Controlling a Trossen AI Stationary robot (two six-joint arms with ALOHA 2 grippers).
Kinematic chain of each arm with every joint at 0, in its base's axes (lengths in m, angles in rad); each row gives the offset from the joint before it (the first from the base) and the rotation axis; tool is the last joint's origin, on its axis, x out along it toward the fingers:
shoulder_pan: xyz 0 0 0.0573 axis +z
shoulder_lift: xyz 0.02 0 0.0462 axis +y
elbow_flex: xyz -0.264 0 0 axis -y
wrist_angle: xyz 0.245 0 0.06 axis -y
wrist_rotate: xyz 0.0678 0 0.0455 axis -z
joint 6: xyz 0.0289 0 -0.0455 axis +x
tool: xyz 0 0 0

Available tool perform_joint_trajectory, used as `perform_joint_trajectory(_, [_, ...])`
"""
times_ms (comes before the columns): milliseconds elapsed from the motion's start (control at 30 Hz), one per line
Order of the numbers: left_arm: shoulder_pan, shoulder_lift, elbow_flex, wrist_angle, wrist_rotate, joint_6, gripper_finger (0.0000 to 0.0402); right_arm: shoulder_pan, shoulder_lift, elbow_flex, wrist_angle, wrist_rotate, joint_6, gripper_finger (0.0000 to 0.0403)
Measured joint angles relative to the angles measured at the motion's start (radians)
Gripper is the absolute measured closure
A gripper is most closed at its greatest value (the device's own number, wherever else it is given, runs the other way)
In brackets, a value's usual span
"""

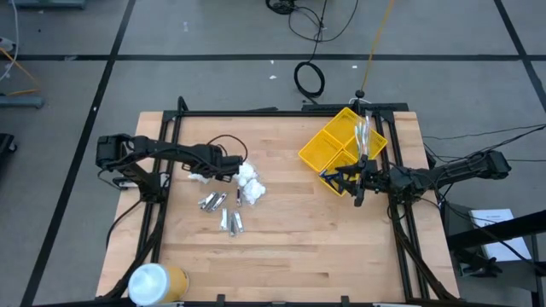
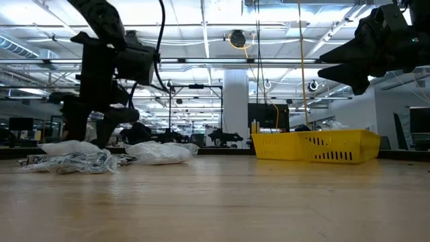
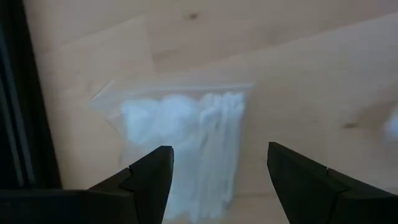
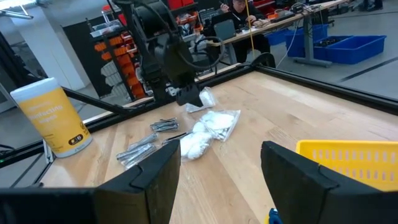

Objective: Pick & Place Travel size toiletries
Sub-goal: Put the cotton pack into the top left yellow bin

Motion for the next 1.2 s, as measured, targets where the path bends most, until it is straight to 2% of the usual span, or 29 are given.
perform_joint_trajectory(267, [0.000, 0.004, -0.037, 0.002, -0.013, -0.026, 0.0149, 0.000, 0.001, 0.000, -0.003, 0.001, 0.002, 0.0193])
perform_joint_trajectory(367, [0.000, 0.004, -0.037, 0.003, -0.007, -0.025, 0.0170, 0.000, 0.001, 0.000, -0.003, 0.001, 0.010, 0.0193])
perform_joint_trajectory(633, [0.000, 0.004, -0.037, 0.008, -0.007, -0.024, 0.0309, 0.000, 0.001, 0.000, -0.003, 0.001, 0.012, 0.0193])
perform_joint_trajectory(800, [0.000, 0.004, -0.037, 0.061, -0.021, 0.037, 0.0392, 0.000, 0.001, 0.000, -0.003, 0.001, 0.012, 0.0193])
perform_joint_trajectory(1000, [-0.006, 0.004, -0.026, 0.148, -0.035, 0.104, 0.0399, 0.000, 0.001, 0.000, -0.004, 0.001, 0.013, 0.0193])
perform_joint_trajectory(1200, [-0.045, 0.004, 0.068, 0.165, -0.088, 0.184, 0.0400, 0.000, 0.001, 0.000, -0.005, 0.002, 0.016, 0.0193])
